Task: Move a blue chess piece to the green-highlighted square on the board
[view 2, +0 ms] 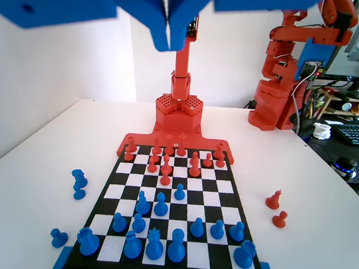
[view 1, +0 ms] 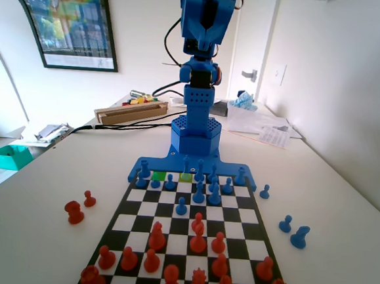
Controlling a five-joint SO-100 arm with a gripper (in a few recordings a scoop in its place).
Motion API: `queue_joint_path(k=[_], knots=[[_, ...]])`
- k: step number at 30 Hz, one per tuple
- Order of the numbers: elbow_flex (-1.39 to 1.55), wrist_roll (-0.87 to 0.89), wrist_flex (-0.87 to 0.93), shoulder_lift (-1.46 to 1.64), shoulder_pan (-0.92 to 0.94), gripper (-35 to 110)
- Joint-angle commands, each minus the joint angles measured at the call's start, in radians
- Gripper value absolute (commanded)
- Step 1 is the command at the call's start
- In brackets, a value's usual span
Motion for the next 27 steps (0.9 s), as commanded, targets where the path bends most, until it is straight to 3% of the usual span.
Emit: queue_joint_path(k=[1, 27], knots=[[0.003, -0.008, -0.02, 0.003, 0.006, 1], [0.003, -0.008, -0.02, 0.003, 0.006, 3]])
